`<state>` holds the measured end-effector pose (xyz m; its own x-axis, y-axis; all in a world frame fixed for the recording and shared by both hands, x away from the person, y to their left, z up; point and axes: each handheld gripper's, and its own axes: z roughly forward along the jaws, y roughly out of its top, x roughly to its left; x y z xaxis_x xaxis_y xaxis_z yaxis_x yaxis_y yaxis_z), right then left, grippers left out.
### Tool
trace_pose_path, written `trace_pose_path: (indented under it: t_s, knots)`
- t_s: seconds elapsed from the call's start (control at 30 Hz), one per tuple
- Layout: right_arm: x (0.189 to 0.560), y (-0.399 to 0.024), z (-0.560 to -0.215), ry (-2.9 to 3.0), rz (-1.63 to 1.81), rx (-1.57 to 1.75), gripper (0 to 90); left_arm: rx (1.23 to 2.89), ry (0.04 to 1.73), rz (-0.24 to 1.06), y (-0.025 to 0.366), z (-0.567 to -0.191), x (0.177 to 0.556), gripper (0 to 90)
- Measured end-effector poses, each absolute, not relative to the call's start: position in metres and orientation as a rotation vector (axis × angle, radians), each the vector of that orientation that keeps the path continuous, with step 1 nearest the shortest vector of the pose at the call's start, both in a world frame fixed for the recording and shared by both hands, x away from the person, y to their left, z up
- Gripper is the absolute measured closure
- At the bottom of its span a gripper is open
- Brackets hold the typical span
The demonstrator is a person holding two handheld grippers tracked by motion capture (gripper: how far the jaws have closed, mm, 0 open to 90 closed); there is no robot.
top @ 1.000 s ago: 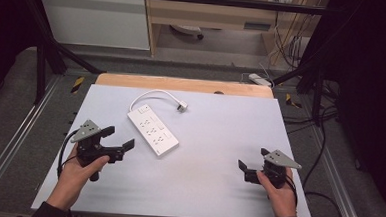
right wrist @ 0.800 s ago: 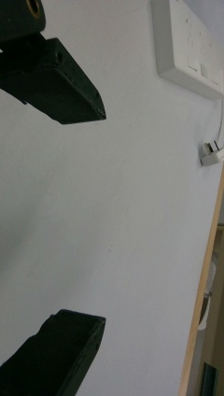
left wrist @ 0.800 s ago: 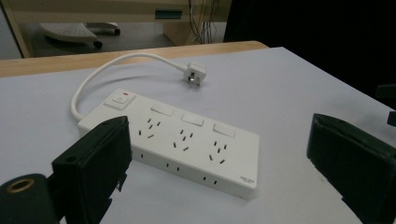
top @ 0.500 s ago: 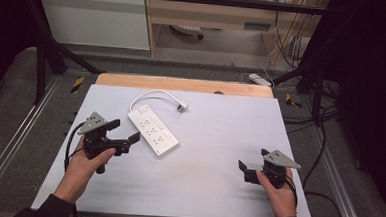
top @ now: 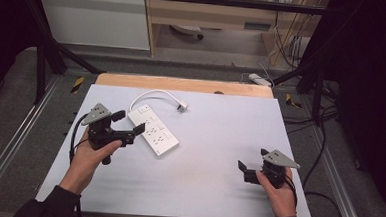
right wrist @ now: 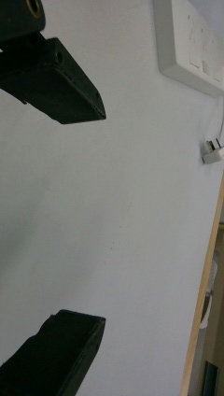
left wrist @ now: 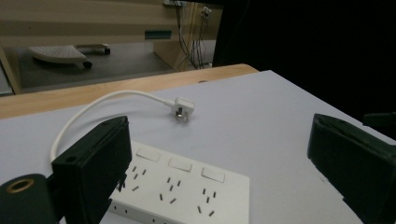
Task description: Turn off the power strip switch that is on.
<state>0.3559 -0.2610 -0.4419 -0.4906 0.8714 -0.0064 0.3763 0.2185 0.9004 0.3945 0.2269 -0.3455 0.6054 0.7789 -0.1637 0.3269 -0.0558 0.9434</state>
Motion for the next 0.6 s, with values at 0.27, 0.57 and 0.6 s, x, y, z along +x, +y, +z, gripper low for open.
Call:
trace_pose_path:
  t_s: [0.27,0.57,0.6]
  knots:
    - [0.355,-0.262,-0.441,1.967,1.233,1.16,3.3,1.651,0.915,0.513,0.219,-0.34,0.41,6.2]
    - [0.355,-0.262,-0.44,1.958,1.238,1.166,3.2,1.671,0.914,0.518,0.211,-0.343,0.423,6.5]
    - [0.355,-0.262,-0.44,1.958,1.238,1.166,3.2,1.675,0.911,0.516,0.21,-0.344,0.424,6.5]
